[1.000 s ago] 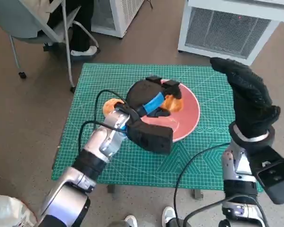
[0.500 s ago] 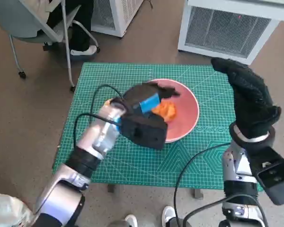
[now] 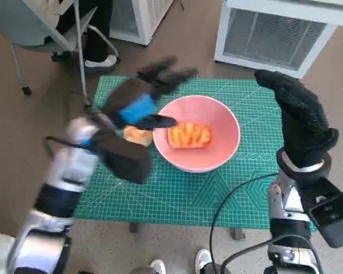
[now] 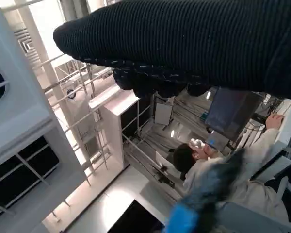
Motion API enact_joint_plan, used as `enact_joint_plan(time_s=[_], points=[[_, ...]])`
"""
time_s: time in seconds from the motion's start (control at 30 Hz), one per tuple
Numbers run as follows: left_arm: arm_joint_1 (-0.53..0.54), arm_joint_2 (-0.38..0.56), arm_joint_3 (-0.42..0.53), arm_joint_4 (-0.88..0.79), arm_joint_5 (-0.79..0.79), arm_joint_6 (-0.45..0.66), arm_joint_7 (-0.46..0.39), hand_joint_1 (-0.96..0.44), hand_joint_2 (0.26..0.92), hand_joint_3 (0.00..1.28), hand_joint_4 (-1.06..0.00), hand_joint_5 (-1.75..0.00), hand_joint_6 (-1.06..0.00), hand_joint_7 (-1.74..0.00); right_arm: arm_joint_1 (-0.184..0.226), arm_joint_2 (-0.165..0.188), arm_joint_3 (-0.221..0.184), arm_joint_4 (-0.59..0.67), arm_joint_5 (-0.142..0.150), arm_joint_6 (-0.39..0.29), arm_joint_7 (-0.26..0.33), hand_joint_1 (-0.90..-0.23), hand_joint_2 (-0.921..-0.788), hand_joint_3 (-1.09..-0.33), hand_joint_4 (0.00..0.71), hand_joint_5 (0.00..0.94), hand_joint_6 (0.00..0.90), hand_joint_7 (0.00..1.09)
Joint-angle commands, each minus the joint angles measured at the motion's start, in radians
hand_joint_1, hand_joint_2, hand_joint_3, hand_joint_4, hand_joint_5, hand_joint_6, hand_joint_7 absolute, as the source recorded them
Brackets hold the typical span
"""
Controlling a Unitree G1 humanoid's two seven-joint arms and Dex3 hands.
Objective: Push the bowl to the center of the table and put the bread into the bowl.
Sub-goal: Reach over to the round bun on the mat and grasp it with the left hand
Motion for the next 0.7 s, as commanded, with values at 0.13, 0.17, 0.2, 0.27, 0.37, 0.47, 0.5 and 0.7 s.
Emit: enact_joint_plan(time_s=[0.13,0.17,0.2,0.27,0.37,0.47,0.5,0.7], points=[[0.034,0.1,0.079,-0.039,-0.057,-0.007,-0.041,-0.49,0.921,0.05,-0.11,-0.01,-0.21,-0.04,0.011,0.002,0.002,0.016,-0.004,-0.005,-0.003,-0.593,-0.921,-0.738,0.256,0.001,-0.001,0.67],[0.034,0.114,0.083,-0.027,-0.054,-0.014,-0.042,-0.49,0.921,0.05,-0.11,-0.01,-0.22,-0.04,0.009,0.002,0.002,0.019,-0.003,-0.007,-0.002,-0.593,-0.921,-0.738,0.256,0.001,-0.001,0.67],[0.035,0.122,0.085,-0.02,-0.052,-0.018,-0.041,-0.49,0.921,0.05,-0.11,-0.01,-0.22,-0.04,0.007,0.002,0.002,0.022,-0.003,-0.008,-0.001,-0.593,-0.921,-0.738,0.256,0.001,-0.001,0.67],[0.036,0.142,0.086,0.004,-0.046,-0.026,-0.043,-0.48,0.917,0.03,-0.12,-0.01,-0.24,-0.04,0.004,0.003,0.002,0.027,-0.002,-0.012,0.0,-0.593,-0.921,-0.738,0.256,0.001,-0.001,0.67],[0.04,0.162,0.087,0.037,-0.05,-0.024,-0.055,-0.46,0.909,0.02,-0.12,-0.01,-0.25,-0.04,-0.001,0.002,0.002,0.035,0.0,-0.015,0.001,-0.592,-0.921,-0.737,0.257,0.001,-0.001,0.67],[0.039,0.174,0.084,0.071,-0.061,-0.014,-0.076,-0.44,0.9,0.01,-0.12,0.0,-0.25,-0.03,-0.005,0.002,0.002,0.042,-0.001,-0.018,0.001,-0.592,-0.921,-0.736,0.257,0.001,-0.001,0.67],[0.035,0.176,0.081,0.096,-0.068,-0.015,-0.091,-0.44,0.898,0.01,-0.12,0.0,-0.26,-0.03,-0.006,0.003,0.003,0.044,-0.002,-0.019,0.001,-0.592,-0.921,-0.736,0.257,0.001,-0.001,0.67],[-0.001,0.168,0.057,0.238,-0.093,-0.033,-0.157,-0.39,0.87,0.0,-0.12,0.0,-0.26,-0.02,-0.011,0.0,0.004,0.055,-0.006,-0.024,0.002,-0.594,-0.921,-0.735,0.257,0.001,-0.001,0.67]])
